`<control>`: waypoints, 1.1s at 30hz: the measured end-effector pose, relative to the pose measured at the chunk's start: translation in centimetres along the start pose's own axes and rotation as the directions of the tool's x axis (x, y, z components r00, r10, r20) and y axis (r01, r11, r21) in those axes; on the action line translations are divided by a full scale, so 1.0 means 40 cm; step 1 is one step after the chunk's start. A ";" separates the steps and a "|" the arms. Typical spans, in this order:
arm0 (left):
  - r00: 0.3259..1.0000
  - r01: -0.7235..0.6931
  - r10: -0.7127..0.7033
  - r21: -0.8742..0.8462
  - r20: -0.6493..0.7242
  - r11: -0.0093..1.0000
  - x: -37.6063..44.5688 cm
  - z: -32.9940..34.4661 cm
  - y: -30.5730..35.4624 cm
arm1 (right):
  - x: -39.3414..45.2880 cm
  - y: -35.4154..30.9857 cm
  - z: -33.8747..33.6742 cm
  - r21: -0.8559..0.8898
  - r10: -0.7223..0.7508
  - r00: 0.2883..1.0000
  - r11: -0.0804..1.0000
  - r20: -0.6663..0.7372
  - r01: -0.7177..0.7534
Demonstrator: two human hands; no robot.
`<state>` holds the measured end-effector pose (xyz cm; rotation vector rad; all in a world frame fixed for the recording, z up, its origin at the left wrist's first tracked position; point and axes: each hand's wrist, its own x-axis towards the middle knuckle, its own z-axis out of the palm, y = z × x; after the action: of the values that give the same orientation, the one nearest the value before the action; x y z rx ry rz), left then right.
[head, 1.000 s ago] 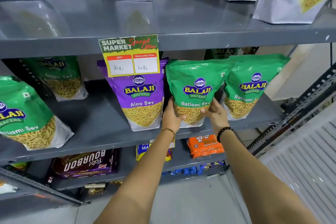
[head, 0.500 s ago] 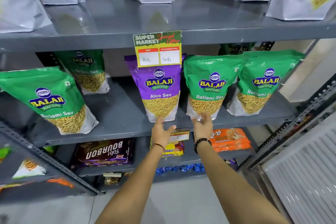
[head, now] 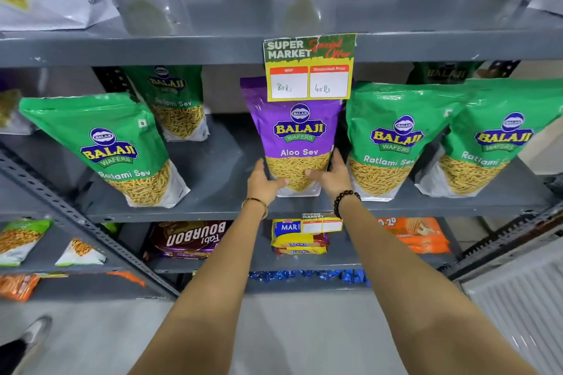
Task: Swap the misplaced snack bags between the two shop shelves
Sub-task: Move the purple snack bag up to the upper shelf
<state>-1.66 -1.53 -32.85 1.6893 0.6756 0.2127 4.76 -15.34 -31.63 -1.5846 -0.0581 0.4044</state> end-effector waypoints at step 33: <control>0.977 -0.211 0.211 -0.081 -0.012 0.974 -0.313 -0.244 -0.074 | -0.317 0.002 0.046 -0.078 -0.106 0.973 0.989 0.205 0.124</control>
<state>-17.57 0.11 -30.53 1.6814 0.4823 0.3884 -7.61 -17.16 -28.93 -1.6159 -0.3255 0.4745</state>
